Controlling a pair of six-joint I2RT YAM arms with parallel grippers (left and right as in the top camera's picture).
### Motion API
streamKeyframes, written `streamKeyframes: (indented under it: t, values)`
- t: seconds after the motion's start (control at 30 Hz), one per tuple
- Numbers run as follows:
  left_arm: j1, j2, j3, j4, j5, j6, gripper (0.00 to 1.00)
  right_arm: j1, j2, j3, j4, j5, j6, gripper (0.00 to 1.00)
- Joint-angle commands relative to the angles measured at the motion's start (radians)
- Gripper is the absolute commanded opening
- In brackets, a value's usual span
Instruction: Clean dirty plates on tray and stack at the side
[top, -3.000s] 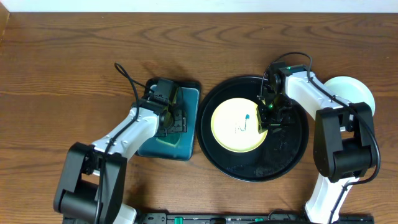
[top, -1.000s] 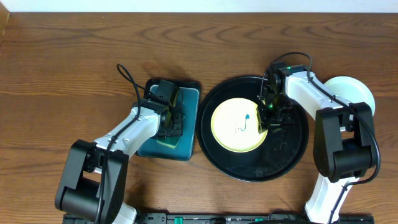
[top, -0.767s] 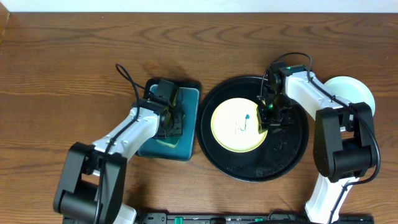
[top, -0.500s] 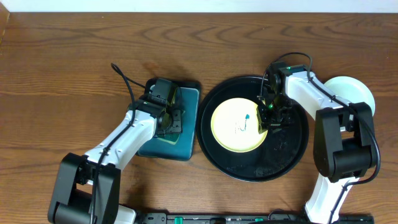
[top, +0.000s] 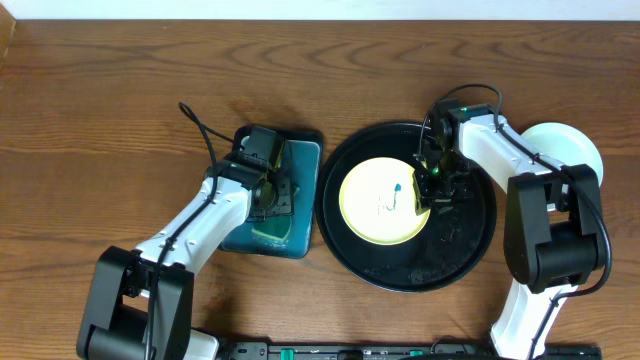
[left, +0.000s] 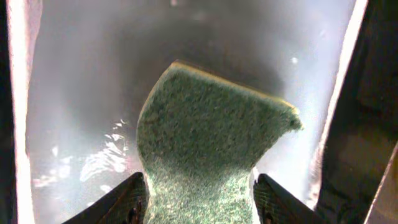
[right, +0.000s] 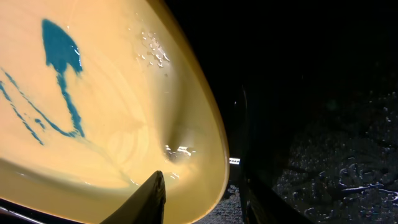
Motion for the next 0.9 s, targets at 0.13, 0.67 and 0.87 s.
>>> streamKeyframes:
  t: [0.13,0.67,0.87]
  values:
    - [-0.003,-0.004,-0.016,0.006,-0.009,0.002,0.57,0.01,0.01,-0.005,-0.004,-0.002,0.012,0.37]
    - [-0.003,0.078,-0.016,0.006,-0.009,0.002,0.57,0.01,0.01,-0.005,-0.004,-0.002,0.012,0.37]
    - [-0.003,0.109,-0.016,0.009,-0.009,-0.002,0.56,0.01,0.01,-0.005,-0.004,-0.002,0.012,0.37]
